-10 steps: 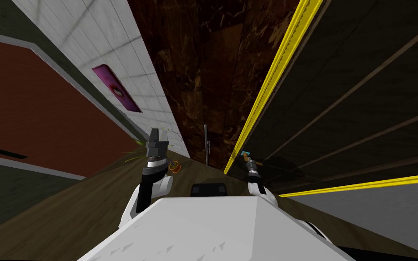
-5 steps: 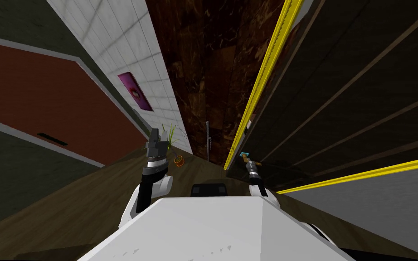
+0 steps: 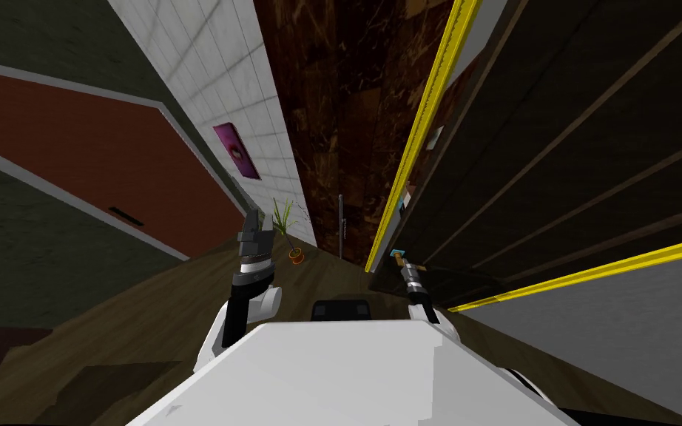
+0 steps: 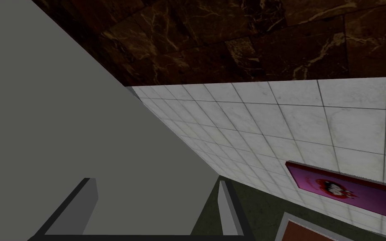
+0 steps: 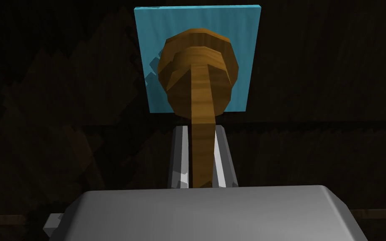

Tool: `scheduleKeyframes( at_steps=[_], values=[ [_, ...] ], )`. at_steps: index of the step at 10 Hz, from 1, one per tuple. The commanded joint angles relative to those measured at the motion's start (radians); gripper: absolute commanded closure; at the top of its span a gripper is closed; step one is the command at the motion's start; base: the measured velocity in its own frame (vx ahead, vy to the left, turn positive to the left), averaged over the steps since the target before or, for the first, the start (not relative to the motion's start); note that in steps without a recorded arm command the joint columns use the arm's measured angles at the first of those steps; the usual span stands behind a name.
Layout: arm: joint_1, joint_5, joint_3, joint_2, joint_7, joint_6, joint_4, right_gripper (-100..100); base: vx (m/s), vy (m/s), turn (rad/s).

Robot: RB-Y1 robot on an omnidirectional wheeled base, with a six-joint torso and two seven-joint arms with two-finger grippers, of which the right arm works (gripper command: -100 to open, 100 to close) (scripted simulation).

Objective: Pull the door open

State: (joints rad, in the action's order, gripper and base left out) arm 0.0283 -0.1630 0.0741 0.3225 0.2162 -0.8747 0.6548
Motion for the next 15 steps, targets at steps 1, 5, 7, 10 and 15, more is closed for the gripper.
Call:
scheduleKeyframes(
  at_steps=[1,5,7,10,15],
  values=[
    [0.010,0.009,-0.017,0.009,0.019,-0.018,0.001,100,-0.197,-0.046,0.129],
    [0.040,0.029,-0.057,0.040,0.066,-0.058,0.009,100,-0.221,-0.033,0.098],
    [0.059,0.042,-0.082,0.059,0.096,-0.083,0.013,100,-0.268,-0.057,0.120],
    [0.088,0.046,-0.093,0.075,0.111,-0.107,0.020,100,-0.185,-0.058,0.140],
    [0.138,0.061,-0.128,0.113,0.158,-0.187,0.013,100,-0.221,-0.059,0.145]
  ],
)
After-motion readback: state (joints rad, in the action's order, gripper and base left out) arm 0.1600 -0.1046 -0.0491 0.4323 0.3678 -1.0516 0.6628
